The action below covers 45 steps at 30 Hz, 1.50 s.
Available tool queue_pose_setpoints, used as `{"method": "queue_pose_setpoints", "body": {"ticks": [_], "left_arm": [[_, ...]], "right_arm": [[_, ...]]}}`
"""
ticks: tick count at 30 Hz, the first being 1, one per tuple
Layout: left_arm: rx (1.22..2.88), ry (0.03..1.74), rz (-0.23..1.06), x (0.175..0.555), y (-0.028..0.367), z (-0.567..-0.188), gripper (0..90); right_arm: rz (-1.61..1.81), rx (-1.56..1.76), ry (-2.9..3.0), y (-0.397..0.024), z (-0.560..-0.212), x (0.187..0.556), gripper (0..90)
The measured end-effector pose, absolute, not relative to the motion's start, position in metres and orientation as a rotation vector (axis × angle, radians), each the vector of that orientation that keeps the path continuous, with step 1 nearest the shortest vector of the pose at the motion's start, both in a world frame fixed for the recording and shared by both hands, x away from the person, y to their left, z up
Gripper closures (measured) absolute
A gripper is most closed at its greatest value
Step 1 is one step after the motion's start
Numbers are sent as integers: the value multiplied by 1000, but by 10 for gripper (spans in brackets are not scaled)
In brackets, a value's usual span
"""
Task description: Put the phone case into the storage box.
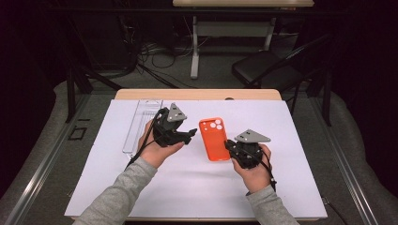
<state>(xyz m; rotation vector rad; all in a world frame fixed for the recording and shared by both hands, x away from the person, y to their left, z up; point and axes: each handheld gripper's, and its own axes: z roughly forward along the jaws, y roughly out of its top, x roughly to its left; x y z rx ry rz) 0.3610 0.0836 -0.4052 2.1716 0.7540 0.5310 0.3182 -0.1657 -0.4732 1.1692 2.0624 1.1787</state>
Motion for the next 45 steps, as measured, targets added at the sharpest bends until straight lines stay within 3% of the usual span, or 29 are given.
{"method": "queue_pose_setpoints", "body": {"ticks": [20, 45], "left_arm": [[2198, 699, 528, 362, 67, -400, 484], [2269, 659, 525, 377, 50, -404, 687]], "right_arm": [[1172, 1158, 2064, -164, -474, 317, 846], [1174, 1135, 2070, -161, -474, 316, 845]]}}
